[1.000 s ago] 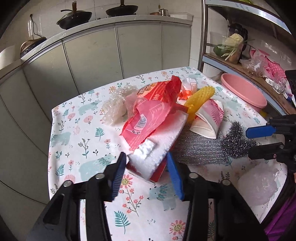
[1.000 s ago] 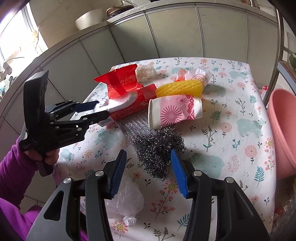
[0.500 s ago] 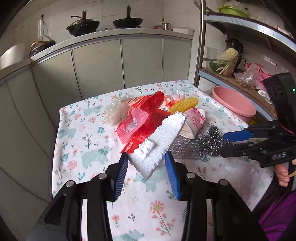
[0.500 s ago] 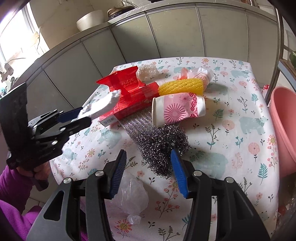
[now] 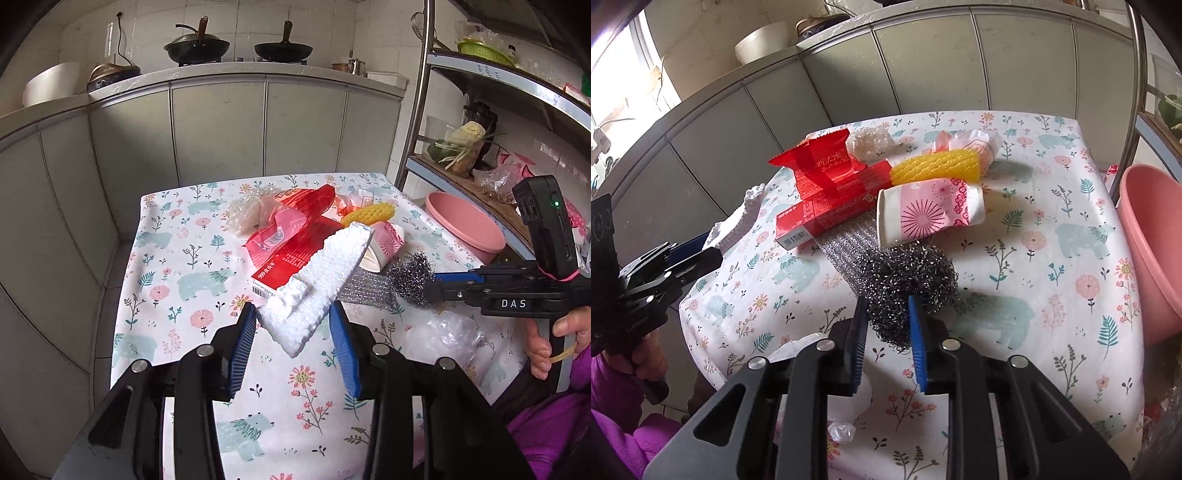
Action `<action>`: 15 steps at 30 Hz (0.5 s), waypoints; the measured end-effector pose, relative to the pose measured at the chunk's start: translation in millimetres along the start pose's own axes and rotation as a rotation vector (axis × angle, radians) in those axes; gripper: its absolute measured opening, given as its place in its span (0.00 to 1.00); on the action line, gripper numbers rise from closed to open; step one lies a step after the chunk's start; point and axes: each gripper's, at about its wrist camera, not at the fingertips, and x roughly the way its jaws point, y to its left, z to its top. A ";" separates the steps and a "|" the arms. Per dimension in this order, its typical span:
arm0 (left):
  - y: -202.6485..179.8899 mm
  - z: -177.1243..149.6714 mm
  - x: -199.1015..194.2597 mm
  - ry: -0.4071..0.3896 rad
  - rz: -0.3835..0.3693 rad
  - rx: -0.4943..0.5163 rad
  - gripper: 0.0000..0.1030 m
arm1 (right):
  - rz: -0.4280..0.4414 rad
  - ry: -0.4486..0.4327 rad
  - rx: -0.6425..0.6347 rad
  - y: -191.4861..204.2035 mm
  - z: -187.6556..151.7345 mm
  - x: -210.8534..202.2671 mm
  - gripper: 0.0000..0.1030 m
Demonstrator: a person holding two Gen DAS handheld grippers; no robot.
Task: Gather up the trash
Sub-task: 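Grasp the white foam strip with the left tool while the right tool grasps the steel wool, then carry the foam strip and steel wool over the pink bucket with both tools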
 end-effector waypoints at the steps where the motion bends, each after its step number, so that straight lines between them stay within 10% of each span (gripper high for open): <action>1: -1.5 0.6 -0.9 -0.003 0.002 0.002 0.39 | 0.000 -0.005 0.000 -0.7 -0.1 -1.8 0.19; 15: -15.6 17.1 -5.6 -0.042 0.030 -0.021 0.39 | 0.015 -0.113 0.017 -7.4 -0.6 -37.0 0.18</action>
